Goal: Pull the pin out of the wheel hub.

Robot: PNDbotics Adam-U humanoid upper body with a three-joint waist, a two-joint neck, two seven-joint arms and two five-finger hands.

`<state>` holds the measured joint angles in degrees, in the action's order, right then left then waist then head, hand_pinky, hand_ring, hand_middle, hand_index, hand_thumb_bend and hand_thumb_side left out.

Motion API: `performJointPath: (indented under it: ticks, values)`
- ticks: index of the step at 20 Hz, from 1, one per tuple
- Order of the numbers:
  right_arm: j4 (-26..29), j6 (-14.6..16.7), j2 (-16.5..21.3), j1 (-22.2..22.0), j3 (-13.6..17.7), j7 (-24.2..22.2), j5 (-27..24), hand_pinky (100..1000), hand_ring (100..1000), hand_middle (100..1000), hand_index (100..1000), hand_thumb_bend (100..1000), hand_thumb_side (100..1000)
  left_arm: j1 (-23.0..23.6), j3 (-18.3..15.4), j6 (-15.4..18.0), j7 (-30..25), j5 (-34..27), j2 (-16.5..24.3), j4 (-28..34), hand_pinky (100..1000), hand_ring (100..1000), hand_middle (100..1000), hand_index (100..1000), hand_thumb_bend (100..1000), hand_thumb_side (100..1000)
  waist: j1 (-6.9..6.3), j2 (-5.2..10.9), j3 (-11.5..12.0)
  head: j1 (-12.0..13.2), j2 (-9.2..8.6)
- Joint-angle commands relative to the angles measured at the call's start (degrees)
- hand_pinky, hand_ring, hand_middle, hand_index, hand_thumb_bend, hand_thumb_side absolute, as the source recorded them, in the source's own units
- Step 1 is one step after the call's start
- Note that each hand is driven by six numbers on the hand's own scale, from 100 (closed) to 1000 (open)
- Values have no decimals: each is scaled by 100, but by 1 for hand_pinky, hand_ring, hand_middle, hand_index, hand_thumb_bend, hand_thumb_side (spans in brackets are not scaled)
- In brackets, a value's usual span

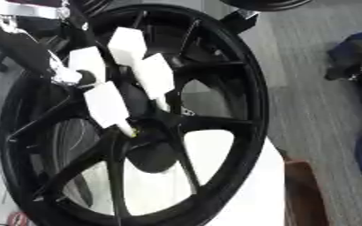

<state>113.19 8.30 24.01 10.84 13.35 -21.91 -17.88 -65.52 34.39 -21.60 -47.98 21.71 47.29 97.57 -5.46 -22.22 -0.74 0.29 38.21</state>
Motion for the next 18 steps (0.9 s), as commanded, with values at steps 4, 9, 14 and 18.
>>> performJointPath:
  ticks: [4, 9, 14, 18]
  values:
    - [140, 5, 128, 29, 11, 13, -16, 790, 645, 628, 803, 100, 573, -111, -60, -392, -399, 70, 81, -1, 715, 633, 457, 585, 295, 177, 39, 132, -1, 31, 12]
    - [140, 3, 127, 24, 11, 28, -23, 790, 645, 627, 803, 100, 576, -101, -119, -333, -398, 213, 97, 21, 694, 577, 347, 457, 276, 100, 40, 130, 4, 19, 23]
    - [140, 5, 127, 19, 11, 31, -13, 790, 645, 627, 803, 100, 577, -44, -448, -380, -219, 237, 215, 342, 688, 558, 312, 419, 264, 100, 42, 128, 21, 5, 31]
    - [140, 1, 130, -2, 11, 32, 4, 790, 645, 627, 803, 100, 581, -43, -824, -418, 47, 172, 303, 650, 687, 541, 277, 385, 229, 100, 44, 132, 48, -14, 29]
